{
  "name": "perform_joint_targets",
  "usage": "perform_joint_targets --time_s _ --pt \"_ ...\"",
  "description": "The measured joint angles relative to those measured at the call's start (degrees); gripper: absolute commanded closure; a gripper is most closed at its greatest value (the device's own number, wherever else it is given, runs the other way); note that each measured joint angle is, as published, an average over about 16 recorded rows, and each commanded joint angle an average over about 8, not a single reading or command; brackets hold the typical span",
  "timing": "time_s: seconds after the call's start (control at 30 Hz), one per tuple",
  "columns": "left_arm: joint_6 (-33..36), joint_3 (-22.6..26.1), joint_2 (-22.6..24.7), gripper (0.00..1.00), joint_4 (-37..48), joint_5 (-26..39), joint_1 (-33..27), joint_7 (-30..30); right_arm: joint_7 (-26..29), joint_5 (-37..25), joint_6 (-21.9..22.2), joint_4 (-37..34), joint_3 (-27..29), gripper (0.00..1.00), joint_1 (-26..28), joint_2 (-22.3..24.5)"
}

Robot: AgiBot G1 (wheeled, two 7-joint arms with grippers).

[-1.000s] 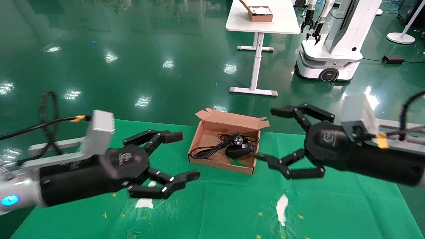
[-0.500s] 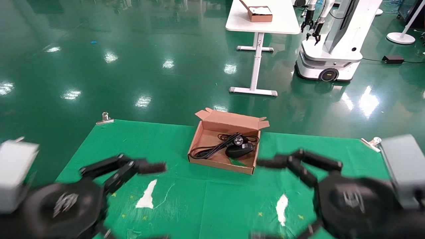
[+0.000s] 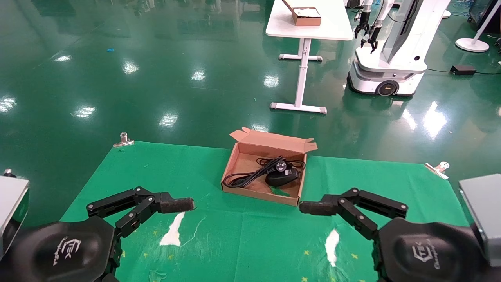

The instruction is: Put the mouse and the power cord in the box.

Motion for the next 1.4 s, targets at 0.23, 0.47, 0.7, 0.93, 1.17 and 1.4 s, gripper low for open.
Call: perform_joint_targets --time_s 0.23,0.47,0.7,0.93,1.17,1.4 --pt "-0.3 0.2 0.3 0.0 0.4 0.3 -0.2 0.0 -0.3 -0.4 0.3 -0.6 -0.2 0.0 0.4 -0.3" --pt "-0.5 0.3 0.5 0.0 0.6 0.5 -0.3 0.0 -0.5 -0.7 0.4 -1.0 -0.3 0.0 0.7 -0.4" --pt "-0.6 0.3 0.6 0.0 0.8 0.6 -0.4 0.0 -0.6 -0.8 0.5 -1.2 -0.4 0.0 0.8 -0.5" --pt "-0.6 0.4 0.7 0.0 0.8 0.7 -0.4 0.0 -0.6 -0.9 0.6 -1.3 -0.4 0.0 0.9 -0.5" --pt "-0.7 0.4 0.7 0.0 0.9 0.7 -0.5 0.0 -0.6 -0.9 0.6 -1.4 -0.4 0.0 0.9 -0.6" --pt "-0.7 0.4 0.7 0.0 0.9 0.7 -0.5 0.0 -0.7 -1.0 0.6 -1.4 -0.4 0.0 1.0 -0.6"
